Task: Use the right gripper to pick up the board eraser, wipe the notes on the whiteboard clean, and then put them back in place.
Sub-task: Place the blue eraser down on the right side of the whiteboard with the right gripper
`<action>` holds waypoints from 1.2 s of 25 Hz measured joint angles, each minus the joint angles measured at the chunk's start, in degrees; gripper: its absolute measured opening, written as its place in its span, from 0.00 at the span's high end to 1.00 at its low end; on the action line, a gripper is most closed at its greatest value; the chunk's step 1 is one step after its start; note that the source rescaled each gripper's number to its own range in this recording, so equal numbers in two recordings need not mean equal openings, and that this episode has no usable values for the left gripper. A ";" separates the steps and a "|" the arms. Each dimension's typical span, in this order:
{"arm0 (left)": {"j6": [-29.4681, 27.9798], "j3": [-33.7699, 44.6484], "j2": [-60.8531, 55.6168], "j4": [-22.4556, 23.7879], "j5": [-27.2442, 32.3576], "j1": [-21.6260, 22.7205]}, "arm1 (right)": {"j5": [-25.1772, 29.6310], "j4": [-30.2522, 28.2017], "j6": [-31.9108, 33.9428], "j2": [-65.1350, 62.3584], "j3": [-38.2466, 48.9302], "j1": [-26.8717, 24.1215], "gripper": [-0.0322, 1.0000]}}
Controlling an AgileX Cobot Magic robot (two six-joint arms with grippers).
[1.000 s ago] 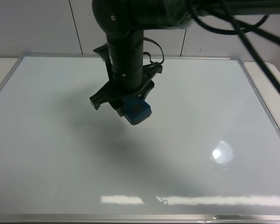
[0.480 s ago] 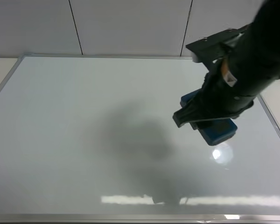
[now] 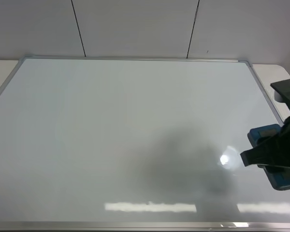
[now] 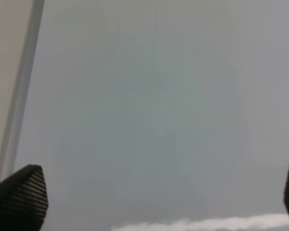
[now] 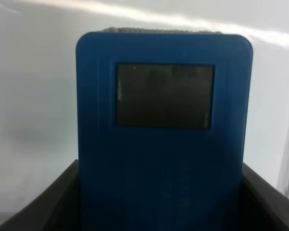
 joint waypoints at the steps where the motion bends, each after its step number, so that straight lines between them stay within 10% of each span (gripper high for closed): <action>1: 0.00 0.00 0.00 0.00 0.00 0.00 | 0.00 0.00 0.00 -0.53 0.98 -1.48 0.97; 15: 0.00 0.00 0.00 0.00 0.00 0.00 | -10.69 10.37 -22.99 2.33 2.02 -32.60 0.97; 30: 0.00 0.00 0.00 0.00 0.00 0.00 | -27.50 10.82 -24.95 21.36 0.86 -33.32 0.97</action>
